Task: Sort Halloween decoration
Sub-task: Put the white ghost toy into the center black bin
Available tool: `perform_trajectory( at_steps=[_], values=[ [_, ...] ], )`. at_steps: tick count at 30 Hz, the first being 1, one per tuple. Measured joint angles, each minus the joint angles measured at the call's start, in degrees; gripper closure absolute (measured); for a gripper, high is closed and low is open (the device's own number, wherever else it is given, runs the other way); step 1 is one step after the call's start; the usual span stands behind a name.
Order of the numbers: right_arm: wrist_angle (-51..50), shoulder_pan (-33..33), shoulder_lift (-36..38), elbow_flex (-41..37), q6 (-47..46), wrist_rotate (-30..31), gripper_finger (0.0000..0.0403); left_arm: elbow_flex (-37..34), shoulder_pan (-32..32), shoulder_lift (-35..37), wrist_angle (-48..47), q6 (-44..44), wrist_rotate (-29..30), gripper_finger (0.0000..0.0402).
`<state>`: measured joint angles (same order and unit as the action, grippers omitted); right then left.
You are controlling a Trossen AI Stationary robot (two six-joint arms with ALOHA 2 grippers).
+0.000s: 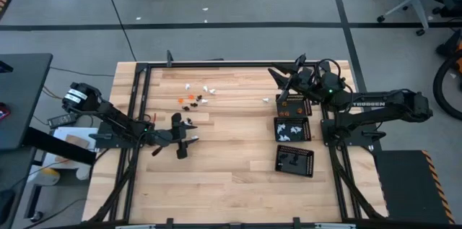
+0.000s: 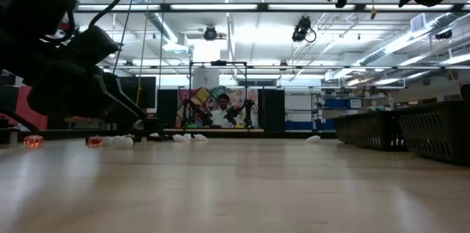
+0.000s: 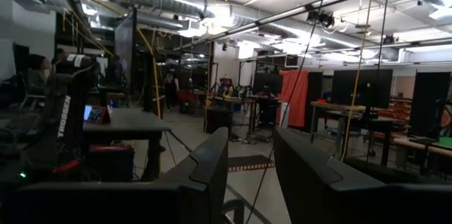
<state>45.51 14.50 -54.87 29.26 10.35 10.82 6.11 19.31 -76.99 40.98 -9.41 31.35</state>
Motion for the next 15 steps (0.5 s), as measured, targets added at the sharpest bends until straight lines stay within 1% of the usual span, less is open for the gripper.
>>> perform_trajectory(
  at_steps=[4, 6, 12, 15],
  values=[
    [0.3, 0.0, 0.0, 0.0, -0.8, -0.7, 0.0284, 0.0, -2.0, -3.0, 0.0, -1.1, -2.5, 0.0167],
    [0.3, 0.0, 0.0, 0.0, -0.8, -1.1, 0.0284, 0.0, -2.9, -4.9, 2.2, -1.8, -4.0, 0.0168],
    [0.3, 0.0, 0.0, 0.0, -0.8, -1.6, 0.0284, 0.0, -3.8, -11.5, 10.0, -2.5, -6.0, 0.0180],
    [0.3, 0.0, 0.0, 0.0, -0.8, -1.6, 0.0284, 0.0, -3.8, -14.9, 11.4, -3.3, -6.2, 0.0187]
  ],
)
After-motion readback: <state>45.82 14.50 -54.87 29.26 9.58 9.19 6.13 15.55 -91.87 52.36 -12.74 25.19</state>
